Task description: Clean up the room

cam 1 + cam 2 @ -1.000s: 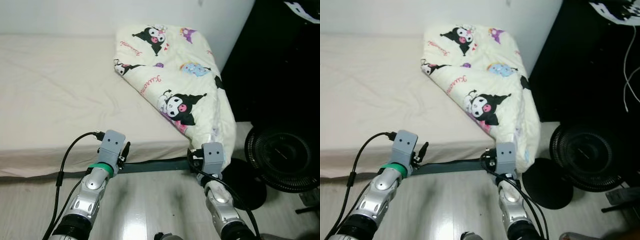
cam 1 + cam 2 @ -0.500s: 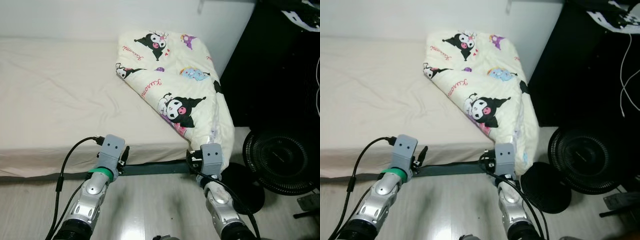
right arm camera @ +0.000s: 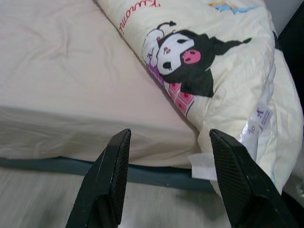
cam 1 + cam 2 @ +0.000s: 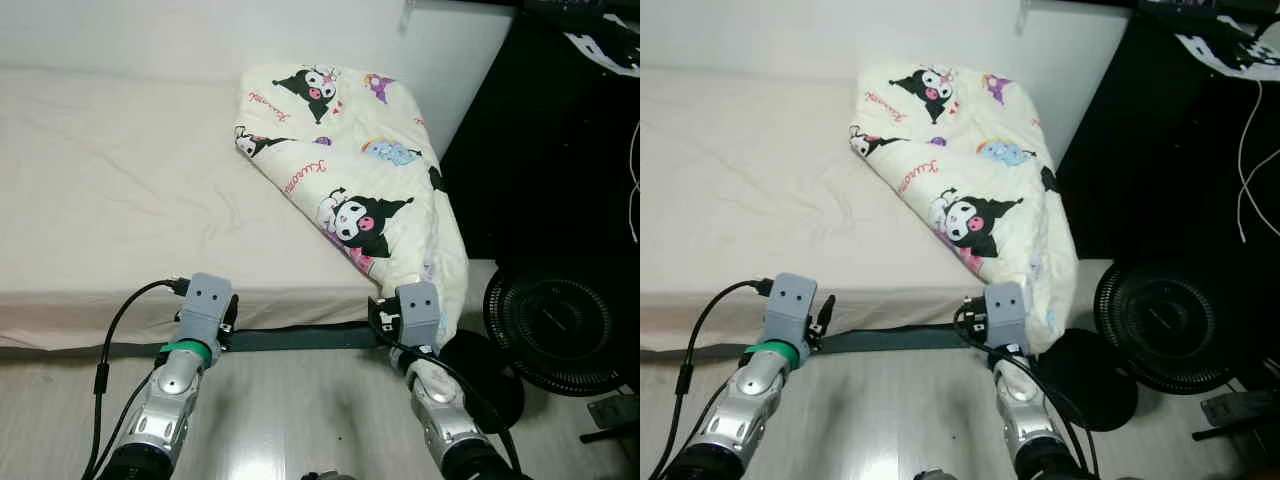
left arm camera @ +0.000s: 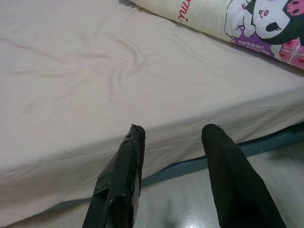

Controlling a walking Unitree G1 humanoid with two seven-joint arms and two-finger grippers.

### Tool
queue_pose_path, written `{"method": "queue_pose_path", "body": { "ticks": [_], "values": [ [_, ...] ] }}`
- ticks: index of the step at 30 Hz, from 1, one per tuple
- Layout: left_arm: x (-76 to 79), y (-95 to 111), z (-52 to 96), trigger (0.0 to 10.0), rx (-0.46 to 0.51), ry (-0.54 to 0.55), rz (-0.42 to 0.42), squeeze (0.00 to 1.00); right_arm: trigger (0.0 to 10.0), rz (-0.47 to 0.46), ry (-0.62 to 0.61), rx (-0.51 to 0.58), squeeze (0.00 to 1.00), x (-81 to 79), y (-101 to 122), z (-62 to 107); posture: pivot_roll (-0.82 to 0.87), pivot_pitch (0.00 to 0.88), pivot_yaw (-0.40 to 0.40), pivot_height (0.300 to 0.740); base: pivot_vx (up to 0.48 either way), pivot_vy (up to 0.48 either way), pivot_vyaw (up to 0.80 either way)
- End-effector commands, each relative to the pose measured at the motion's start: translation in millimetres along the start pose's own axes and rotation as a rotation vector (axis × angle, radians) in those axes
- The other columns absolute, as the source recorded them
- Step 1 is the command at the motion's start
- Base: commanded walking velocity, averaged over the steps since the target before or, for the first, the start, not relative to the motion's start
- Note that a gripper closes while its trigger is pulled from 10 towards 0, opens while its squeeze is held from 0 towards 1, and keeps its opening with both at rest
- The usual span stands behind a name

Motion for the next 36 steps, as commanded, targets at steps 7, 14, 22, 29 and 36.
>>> {"method": "queue_pose_path", "body": {
  "ticks": [7, 14, 22, 29, 36],
  "values": [
    [3.9, -5.5, 0.5, 10.0, -0.02, 0.002, 0.0, 0.0, 10.0, 0.003, 0.006, -0.027, 0.0, 1.0, -5.0, 0.8, 0.07, 0.064, -0.034, 0.74, 0.0, 0.0, 0.0],
    [5.1, -9.3, 3.4, 10.0, -0.024, 0.001, -0.001, 0.0, 10.0, 0.004, 0.008, -0.029, 0.0, 0.6, -6.5, 2.2, 0.08, 0.067, -0.033, 0.74, 0.0, 0.0, 0.0],
    [6.4, -8.8, 2.1, 10.0, -0.025, -0.007, -0.004, 0.0, 10.0, -0.002, 0.008, -0.033, 0.0, -2.2, -7.9, 3.1, 0.07, 0.058, -0.027, 0.74, 0.0, 0.0, 0.0],
    [6.9, -8.0, 0.9, 10.0, -0.024, -0.012, -0.007, 0.0, 10.0, -0.004, 0.004, -0.036, 0.0, -2.0, -7.6, 2.2, 0.07, 0.054, -0.025, 0.74, 0.0, 0.0, 0.0],
    [7.4, -6.6, -0.4, 10.0, -0.023, -0.015, -0.008, 0.0, 10.0, -0.006, 0.004, -0.036, 0.0, -2.8, -7.4, 1.7, 0.08, 0.049, -0.022, 0.74, 0.0, 0.0, 0.0]
  ]
}}
Point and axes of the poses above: a point about 5 cm out from each wrist's last joint towards the gripper, its own z axis pointing back from the gripper into the wrist, its own y axis along the axis of the wrist's last joint, x = y × z, the point moved 3 cm from there along -z, pointing out of the wrist towards the gripper, and after that the axes turned 4 degrees about z, right-handed, at the moved point
